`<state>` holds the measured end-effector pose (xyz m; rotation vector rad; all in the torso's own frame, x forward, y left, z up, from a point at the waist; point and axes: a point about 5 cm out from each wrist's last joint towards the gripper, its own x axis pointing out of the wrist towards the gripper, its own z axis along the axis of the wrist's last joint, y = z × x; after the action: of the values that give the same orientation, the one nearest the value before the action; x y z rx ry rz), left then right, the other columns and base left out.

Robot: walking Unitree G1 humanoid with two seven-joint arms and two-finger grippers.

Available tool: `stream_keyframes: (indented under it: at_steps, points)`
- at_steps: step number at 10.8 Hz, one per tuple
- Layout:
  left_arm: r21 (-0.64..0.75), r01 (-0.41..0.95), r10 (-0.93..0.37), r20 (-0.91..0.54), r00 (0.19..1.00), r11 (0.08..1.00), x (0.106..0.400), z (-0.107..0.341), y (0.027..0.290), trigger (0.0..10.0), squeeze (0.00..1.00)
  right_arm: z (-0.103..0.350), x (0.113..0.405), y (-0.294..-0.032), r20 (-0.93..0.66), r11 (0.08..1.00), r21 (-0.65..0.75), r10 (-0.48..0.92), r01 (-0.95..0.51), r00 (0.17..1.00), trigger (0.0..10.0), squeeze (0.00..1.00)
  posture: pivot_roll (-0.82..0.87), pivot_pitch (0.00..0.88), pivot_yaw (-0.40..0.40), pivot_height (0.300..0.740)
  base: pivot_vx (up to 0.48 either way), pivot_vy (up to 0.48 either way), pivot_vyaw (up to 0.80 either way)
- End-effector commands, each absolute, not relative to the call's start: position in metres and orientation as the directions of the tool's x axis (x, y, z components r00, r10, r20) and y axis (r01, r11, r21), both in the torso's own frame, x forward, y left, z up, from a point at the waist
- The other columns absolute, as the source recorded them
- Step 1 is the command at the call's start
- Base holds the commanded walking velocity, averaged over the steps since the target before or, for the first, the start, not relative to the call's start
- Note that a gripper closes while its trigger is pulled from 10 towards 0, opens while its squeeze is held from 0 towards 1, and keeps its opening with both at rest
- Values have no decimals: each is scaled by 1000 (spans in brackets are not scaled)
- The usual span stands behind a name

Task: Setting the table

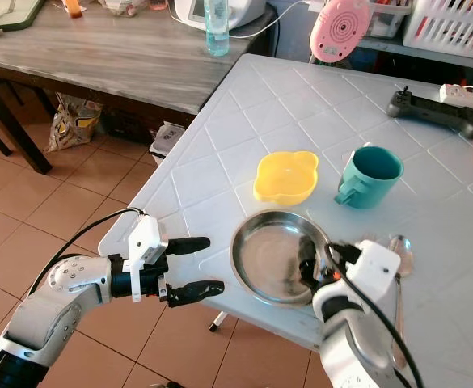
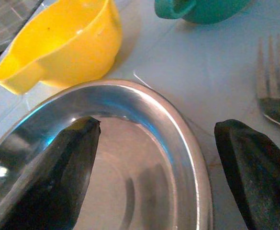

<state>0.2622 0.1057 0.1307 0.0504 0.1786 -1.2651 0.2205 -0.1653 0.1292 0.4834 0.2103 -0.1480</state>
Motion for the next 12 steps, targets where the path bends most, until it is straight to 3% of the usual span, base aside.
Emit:
stream_keyframes:
  at_steps: [1,5,7,12]
  points:
    - [-53,955,-943,-183,278,292,262,130,105,10000,0,134,220,-154,-233,823,529,-93,207,968,10000,0,41,156,10,740,0,0,0]
    - [-67,954,-942,-191,275,292,260,124,99,10000,0,126,216,-150,-335,878,432,-57,208,940,9608,0,34,158,2,740,0,0,0]
    - [-80,955,-944,-192,267,286,257,120,97,10000,0,126,215,-151,-360,874,433,-59,223,931,0,0,30,159,0,740,0,0,0]
    - [-85,956,-946,-192,260,280,255,124,96,10000,0,125,216,-153,-375,851,461,-71,252,924,0,0,30,154,-1,740,0,0,0]
